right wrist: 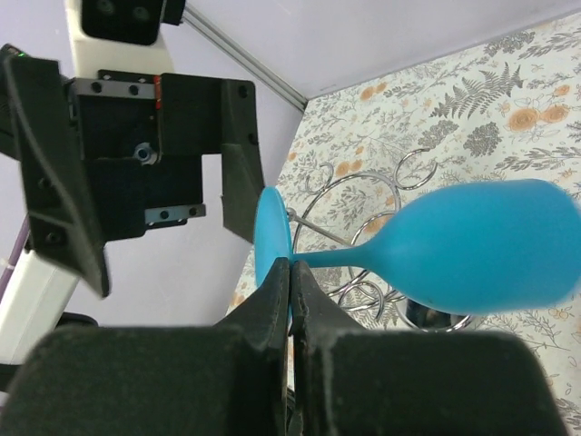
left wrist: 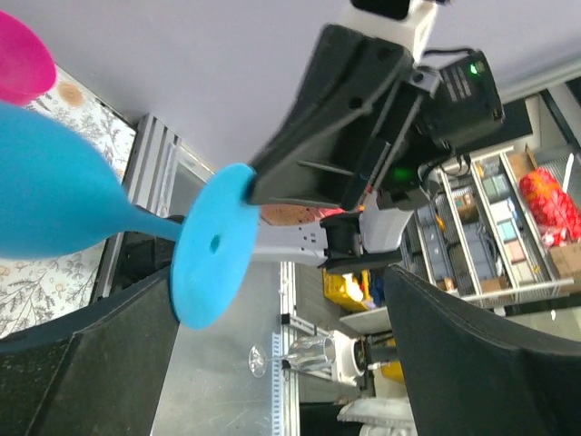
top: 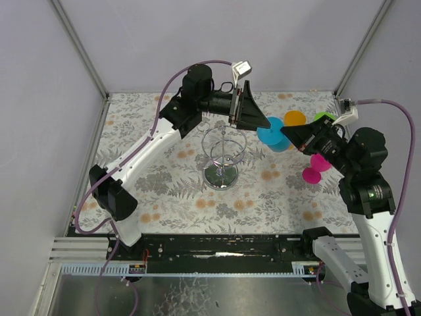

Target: Take the wine glass off the wine glass rack

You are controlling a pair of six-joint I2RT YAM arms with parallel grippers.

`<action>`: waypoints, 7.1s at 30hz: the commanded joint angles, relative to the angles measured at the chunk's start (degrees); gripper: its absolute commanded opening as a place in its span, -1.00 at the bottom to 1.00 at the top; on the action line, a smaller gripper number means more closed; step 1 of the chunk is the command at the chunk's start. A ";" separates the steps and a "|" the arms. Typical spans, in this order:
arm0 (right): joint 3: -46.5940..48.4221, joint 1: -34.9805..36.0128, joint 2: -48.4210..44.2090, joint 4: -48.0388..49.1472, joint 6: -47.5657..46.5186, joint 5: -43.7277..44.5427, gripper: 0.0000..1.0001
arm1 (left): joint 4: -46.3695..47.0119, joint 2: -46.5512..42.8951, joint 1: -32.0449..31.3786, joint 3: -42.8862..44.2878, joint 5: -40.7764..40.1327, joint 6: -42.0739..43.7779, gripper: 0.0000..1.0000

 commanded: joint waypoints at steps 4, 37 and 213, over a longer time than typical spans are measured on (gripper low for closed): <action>-0.57 0.28 -0.85 7.59 -0.09 -1.26 -1.00 | 8.19 -2.56 -2.83 -0.80 6.49 -3.96 0.69; 23.77 0.28 7.69 -32.77 -6.73 17.34 0.64 | -25.48 8.02 -4.64 25.36 -2.04 44.65 -1.00; -41.19 0.32 -0.67 39.49 -38.83 38.72 0.98 | -24.12 -2.60 11.03 8.04 -21.53 38.18 0.83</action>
